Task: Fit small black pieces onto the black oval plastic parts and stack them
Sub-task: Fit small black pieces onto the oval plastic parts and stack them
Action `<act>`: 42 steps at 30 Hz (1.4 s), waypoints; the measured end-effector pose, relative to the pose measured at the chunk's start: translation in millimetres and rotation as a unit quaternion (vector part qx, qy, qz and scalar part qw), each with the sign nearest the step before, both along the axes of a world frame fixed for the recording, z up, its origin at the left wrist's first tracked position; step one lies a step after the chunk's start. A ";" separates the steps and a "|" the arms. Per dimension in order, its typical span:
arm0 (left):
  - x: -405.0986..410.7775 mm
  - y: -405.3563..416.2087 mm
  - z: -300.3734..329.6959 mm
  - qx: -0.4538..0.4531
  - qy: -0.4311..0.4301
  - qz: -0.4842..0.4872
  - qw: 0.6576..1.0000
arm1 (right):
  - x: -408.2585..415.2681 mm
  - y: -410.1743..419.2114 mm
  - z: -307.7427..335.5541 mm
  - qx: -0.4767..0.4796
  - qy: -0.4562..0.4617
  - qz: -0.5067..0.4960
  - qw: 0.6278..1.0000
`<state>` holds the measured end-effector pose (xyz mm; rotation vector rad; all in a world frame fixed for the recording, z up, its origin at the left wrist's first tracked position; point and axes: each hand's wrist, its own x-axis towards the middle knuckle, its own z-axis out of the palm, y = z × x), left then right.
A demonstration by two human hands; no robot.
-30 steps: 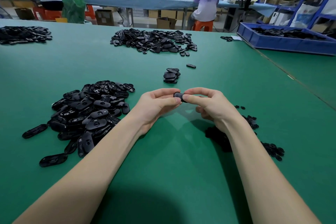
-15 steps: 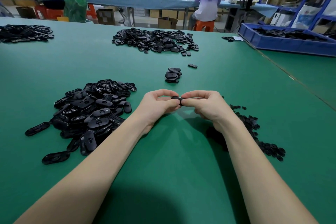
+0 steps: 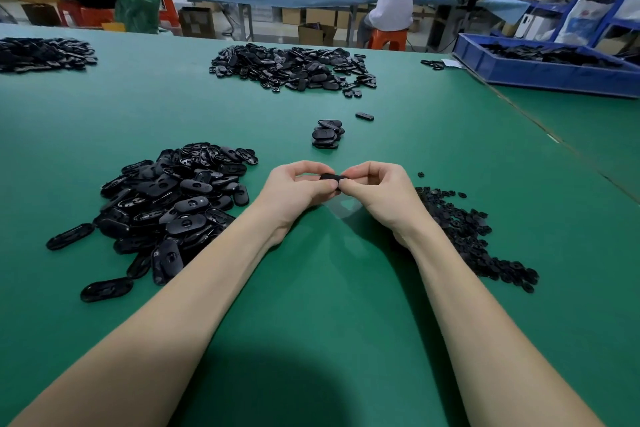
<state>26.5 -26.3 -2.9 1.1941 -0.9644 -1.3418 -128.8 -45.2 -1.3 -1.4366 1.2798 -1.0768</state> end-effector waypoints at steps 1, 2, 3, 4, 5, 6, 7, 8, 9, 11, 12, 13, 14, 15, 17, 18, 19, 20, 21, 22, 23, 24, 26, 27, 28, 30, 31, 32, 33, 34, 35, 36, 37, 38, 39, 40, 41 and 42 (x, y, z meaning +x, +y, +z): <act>-0.4 -0.1 0.2 0.000 0.002 0.006 1.000 | 2.1 0.6 -0.6 -0.008 0.009 -0.005 1.000; -0.7 -0.3 0.2 0.000 0.005 0.013 1.000 | 4.4 1.2 -1.1 -0.016 0.019 -0.009 1.000; -0.5 -0.7 -0.2 -0.003 0.003 0.022 1.000 | 7.0 1.4 -1.6 -0.024 0.025 -0.012 0.999; -1.1 -1.1 -1.0 -0.005 -0.006 0.031 0.999 | 8.7 1.1 -2.0 -0.030 0.027 -0.014 0.999; -1.7 -1.0 -1.6 -0.010 -0.021 0.040 0.999 | 9.8 0.3 -2.3 -0.033 0.026 -0.014 0.999; -2.5 -1.1 -2.4 -0.015 -0.032 0.046 0.998 | 10.6 -0.6 -2.6 -0.035 0.024 -0.014 0.999; -3.1 -1.3 -3.2 -0.022 -0.036 0.048 0.998 | 11.0 -1.4 -3.2 -0.038 0.022 -0.016 0.999; -3.3 -1.8 -3.5 -0.029 -0.034 0.048 0.998 | 11.1 -2.0 -4.2 -0.046 0.022 -0.020 0.999; -2.8 -2.7 -3.3 -0.040 -0.040 0.047 0.997 | 11.5 -2.8 -5.8 -0.062 0.027 -0.029 0.997; 1.8 -5.0 -1.9 -0.082 -0.116 0.045 0.989 | 13.9 -3.6 -9.5 -0.111 0.051 -0.055 0.991; 4.5 -6.7 -1.4 -0.112 -0.182 0.047 0.976 | 15.5 -4.1 -10.9 -0.132 0.061 -0.070 0.987; 6.9 -8.1 -0.9 -0.143 -0.252 0.053 0.956 | 16.6 -4.6 -11.8 -0.144 0.070 -0.082 0.984; 8.9 -8.6 -0.4 -0.173 -0.312 0.060 0.932 | 17.2 -5.4 -12.3 -0.147 0.081 -0.090 0.982; 10.7 -9.2 -0.3 -0.202 -0.361 0.067 0.908 | 17.5 -6.3 -12.7 -0.145 0.093 -0.095 0.980; 13.9 -11.6 -1.3 -0.242 -0.425 0.063 0.870 | 17.6 -7.0 -13.8 -0.138 0.123 -0.103 0.977; 14.5 -13.2 -2.0 -0.250 -0.443 0.055 0.859 | 17.8 -6.5 -13.8 -0.140 0.142 -0.113 0.973; 14.7 -16.0 -2.9 -0.254 -0.453 0.051 0.853 | 18.6 -5.5 -13.2 -0.147 0.160 -0.128 0.968; 14.7 -20.1 -3.3 -0.256 -0.455 0.055 0.851 | 20.2 -3.9 -12.0 -0.160 0.170 -0.148 0.961; 14.4 -25.9 -2.7 -0.258 -0.450 0.070 0.852 | 23.1 -1.8 -10.5 -0.180 0.169 -0.170 0.954; 13.8 -33.1 -1.0 -0.259 -0.439 0.092 0.855 | 26.9 0.9 -8.6 -0.209 0.164 -0.186 0.946; 12.9 -42.2 1.3 -0.257 -0.430 0.111 0.858 | 31.5 3.6 -6.8 -0.242 0.162 -0.194 0.937; 11.4 -53.0 4.2 -0.249 -0.429 0.119 0.860 | 35.9 6.7 -5.9 -0.268 0.165 -0.195 0.929; 6.1 -75.8 11.5 -0.219 -0.447 0.112 0.860 | 41.1 11.1 -7.2 -0.284 0.179 -0.183 0.924; 3.5 -87.2 15.0 -0.203 -0.448 0.112 0.863 | 41.3 11.9 -9.3 -0.276 0.187 -0.177 0.926; 1.2 -97.9 18.1 -0.184 -0.440 0.117 0.871 | 40.3 11.7 -11.6 -0.263 0.195 -0.172 0.929; -0.6 -116.6 21.0 -0.148 -0.427 0.138 0.881 | 36.9 8.5 -14.8 -0.239 0.204 -0.174 0.933; -0.6 -123.7 20.5 -0.132 -0.431 0.144 0.881 | 35.7 6.6 -15.5 -0.229 0.208 -0.175 0.935; -0.3 -129.9 18.8 -0.117 -0.439 0.146 0.879 | 35.0 5.0 -15.6 -0.217 0.210 -0.174 0.937; -0.2 -134.5 16.1 -0.105 -0.447 0.147 0.876 | 34.4 3.5 -15.4 -0.206 0.208 -0.172 0.940; -0.1 -137.9 13.6 -0.096 -0.453 0.150 0.873 | 33.7 2.3 -15.2 -0.195 0.204 -0.175 0.943; -0.1 -140.4 11.3 -0.091 -0.458 0.155 0.871 | 32.6 1.2 -14.9 -0.184 0.199 -0.181 0.946; 0.2 -141.7 9.6 -0.091 -0.459 0.161 0.869 | 31.4 0.5 -14.8 -0.172 0.194 -0.189 0.947; 0.4 -141.3 8.5 -0.095 -0.458 0.168 0.868 | 30.3 0.2 -14.8 -0.162 0.189 -0.196 0.949; 0.0 -138.5 8.2 -0.104 -0.457 0.177 0.866 | 29.8 -0.1 -15.2 -0.156 0.183 -0.200 0.950; -1.2 -133.7 8.3 -0.116 -0.453 0.185 0.864 | 29.6 -0.3 -15.5 -0.153 0.180 -0.202 0.951; -3.7 -126.3 8.2 -0.128 -0.446 0.190 0.865 | 29.6 -0.2 -15.7 -0.152 0.178 -0.202 0.951; -6.9 -116.6 8.1 -0.141 -0.437 0.191 0.868 | 29.9 -0.2 -15.7 -0.153 0.178 -0.203 0.951; -10.4 -105.3 7.4 -0.152 -0.428 0.184 0.872 | 30.3 -0.3 -15.4 -0.155 0.177 -0.205 0.950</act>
